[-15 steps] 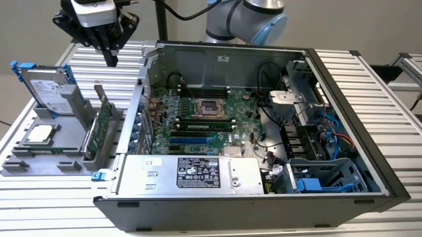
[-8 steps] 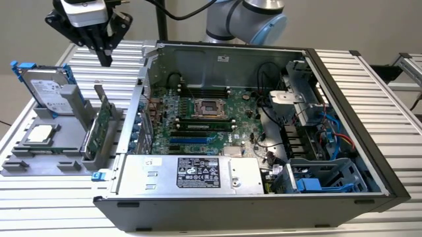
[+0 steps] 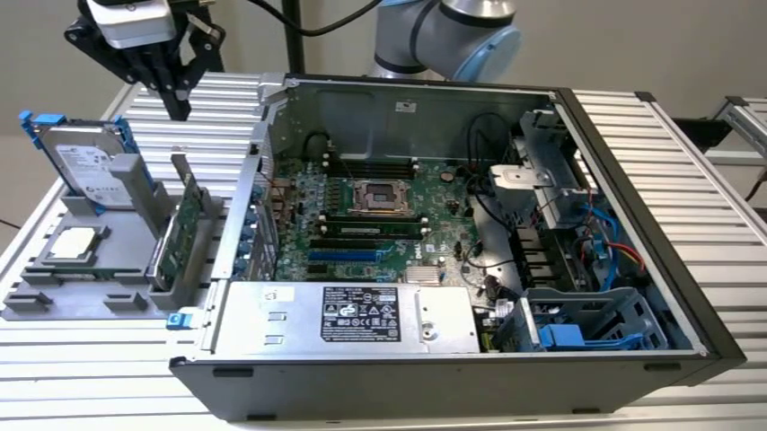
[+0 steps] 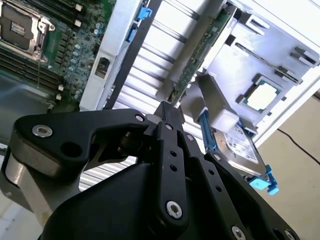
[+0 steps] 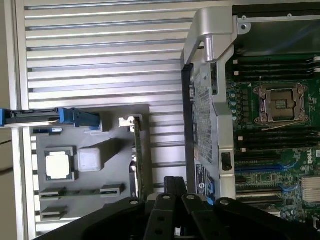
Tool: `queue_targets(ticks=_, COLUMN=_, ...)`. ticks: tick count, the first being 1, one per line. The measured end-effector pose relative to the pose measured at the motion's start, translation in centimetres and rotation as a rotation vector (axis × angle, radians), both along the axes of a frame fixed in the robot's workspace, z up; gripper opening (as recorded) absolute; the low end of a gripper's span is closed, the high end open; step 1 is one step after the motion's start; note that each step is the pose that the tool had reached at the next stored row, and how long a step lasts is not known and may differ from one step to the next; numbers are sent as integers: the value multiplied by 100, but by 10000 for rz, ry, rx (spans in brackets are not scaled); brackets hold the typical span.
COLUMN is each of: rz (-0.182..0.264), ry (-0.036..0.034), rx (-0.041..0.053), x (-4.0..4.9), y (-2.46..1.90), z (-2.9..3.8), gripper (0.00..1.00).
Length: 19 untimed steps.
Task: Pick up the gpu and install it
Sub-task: 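Reach for the gpu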
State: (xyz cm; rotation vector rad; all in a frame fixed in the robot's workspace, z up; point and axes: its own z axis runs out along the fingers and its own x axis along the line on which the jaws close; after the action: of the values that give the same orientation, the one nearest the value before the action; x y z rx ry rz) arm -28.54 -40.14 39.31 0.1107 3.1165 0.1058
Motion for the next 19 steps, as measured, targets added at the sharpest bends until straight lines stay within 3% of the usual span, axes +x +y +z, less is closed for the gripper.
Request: queue_targets(ticks=19, rz=0, ry=-1, rx=18, x=-266, y=-5, z=0, gripper=0)
